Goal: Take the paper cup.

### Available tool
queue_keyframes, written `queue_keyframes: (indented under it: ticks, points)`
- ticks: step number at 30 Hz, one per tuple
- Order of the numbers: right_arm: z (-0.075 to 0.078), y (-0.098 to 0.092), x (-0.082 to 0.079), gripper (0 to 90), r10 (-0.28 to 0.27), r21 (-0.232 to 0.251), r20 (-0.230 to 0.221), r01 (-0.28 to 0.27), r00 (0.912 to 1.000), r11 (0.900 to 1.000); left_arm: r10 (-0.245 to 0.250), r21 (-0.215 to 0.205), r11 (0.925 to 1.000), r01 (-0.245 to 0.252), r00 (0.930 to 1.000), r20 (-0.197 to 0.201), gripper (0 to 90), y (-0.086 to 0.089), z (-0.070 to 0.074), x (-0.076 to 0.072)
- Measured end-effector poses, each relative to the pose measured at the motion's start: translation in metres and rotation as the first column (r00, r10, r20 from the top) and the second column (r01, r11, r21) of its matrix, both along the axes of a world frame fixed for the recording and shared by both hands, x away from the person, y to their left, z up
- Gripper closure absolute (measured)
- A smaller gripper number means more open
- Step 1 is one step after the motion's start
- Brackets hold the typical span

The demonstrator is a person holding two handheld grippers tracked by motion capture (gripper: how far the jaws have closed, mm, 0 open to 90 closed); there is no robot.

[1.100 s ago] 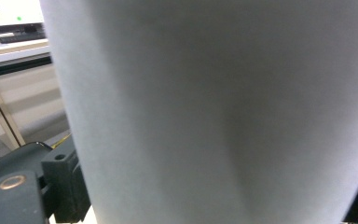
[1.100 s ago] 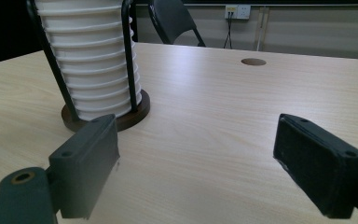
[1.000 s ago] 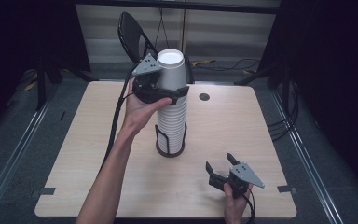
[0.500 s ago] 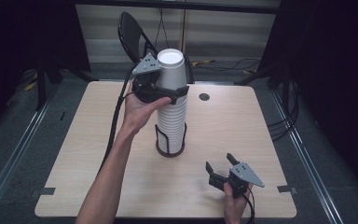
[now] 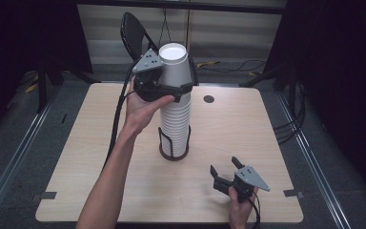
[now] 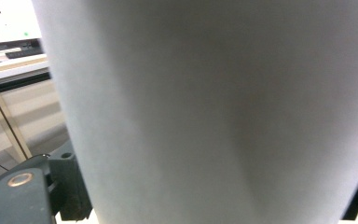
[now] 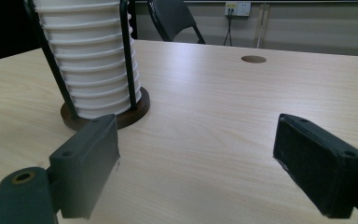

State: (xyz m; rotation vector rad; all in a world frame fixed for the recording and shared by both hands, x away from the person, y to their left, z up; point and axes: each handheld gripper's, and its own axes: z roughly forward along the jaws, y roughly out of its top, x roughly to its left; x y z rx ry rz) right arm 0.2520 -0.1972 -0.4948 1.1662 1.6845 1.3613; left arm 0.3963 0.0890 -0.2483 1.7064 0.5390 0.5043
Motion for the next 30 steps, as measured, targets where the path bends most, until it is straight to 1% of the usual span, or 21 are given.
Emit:
queue_keyframes:
  ticks: [1,4,7,10,11,13,15,16,17,18,20,24,26,28,30]
  points:
    - [0.0,0.0,0.0,13.6,0.0,0.0,0.0,0.0,1.0,1.0,0.002,0.007,1.0,-0.002,1.0,0.003,13.3,0.0,0.001,0.0]
    - [0.0,0.0,0.0,13.6,0.0,-0.004,-0.002,0.0,1.0,1.0,0.013,0.009,0.9999,-0.013,0.9999,0.011,13.4,0.001,0.002,0.0]
    - [0.0,0.0,0.0,13.6,0.001,-0.005,-0.002,-0.001,1.0,1.0,0.015,-0.024,0.9996,-0.015,0.9998,0.009,13.3,0.003,0.005,0.0]
    - [0.0,0.0,0.0,13.6,0.003,-0.005,-0.004,-0.003,1.0,1.0,0.017,-0.039,0.9991,-0.017,0.9998,0.012,13.4,0.004,0.009,-0.001]
    - [0.0,0.0,0.0,13.7,0.003,-0.005,-0.005,-0.003,1.0,1.0,0.02,-0.038,0.9991,-0.02,0.9997,0.016,13.4,0.004,0.01,-0.001]
    - [0.0,0.0,0.0,13.6,0.001,-0.007,-0.003,-0.001,1.0,1.0,0.018,-0.05,0.9986,-0.017,0.9996,0.023,13.5,0.002,0.012,-0.002]
    - [0.0,0.0,0.0,13.6,0.002,-0.006,-0.005,-0.002,1.0,1.0,0.015,-0.046,0.9988,-0.014,0.9994,0.031,13.7,0.001,0.015,-0.003]
    - [0.0,0.0,0.0,13.7,0.003,-0.005,-0.004,-0.003,1.0,1.0,0.017,-0.064,0.9978,-0.015,0.9996,0.023,13.7,0.0,0.016,-0.003]
    - [0.0,0.0,0.0,13.7,0.004,-0.005,-0.005,-0.004,1.0,1.0,0.017,-0.074,0.9971,-0.015,0.9995,0.027,13.7,-0.001,0.017,-0.003]
    - [0.0,0.0,0.001,13.7,0.004,-0.007,-0.005,-0.004,1.0,1.0,0.024,-0.066,0.9976,-0.022,0.9989,0.039,13.8,-0.001,0.019,-0.004]
    - [0.0,0.0,0.0,13.7,0.006,-0.006,-0.005,-0.006,1.0,1.0,0.034,-0.061,0.9976,-0.031,0.9982,0.05,13.8,-0.002,0.021,-0.005]
    - [0.0,0.0,0.0,13.8,0.007,-0.004,-0.004,-0.007,1.0,1.0,0.038,-0.08,0.9962,-0.034,0.9978,0.055,13.9,-0.001,0.025,-0.006]
    - [0.0,0.0,0.0,13.8,0.008,-0.006,-0.004,-0.008,1.0,1.0,0.043,-0.079,0.9961,-0.038,0.9971,0.063,13.9,0.0,0.026,-0.006]
    - [0.0,0.0,0.0,13.8,0.007,-0.006,-0.003,-0.007,1.0,1.0,0.054,-0.108,0.9931,-0.047,0.9965,0.064,13.9,0.003,0.028,-0.007]
    - [0.0,0.0,0.0,13.8,0.007,-0.005,-0.005,-0.007,1.0,1.0,0.056,-0.107,0.9931,-0.048,0.9962,0.068,13.9,0.004,0.029,-0.007]
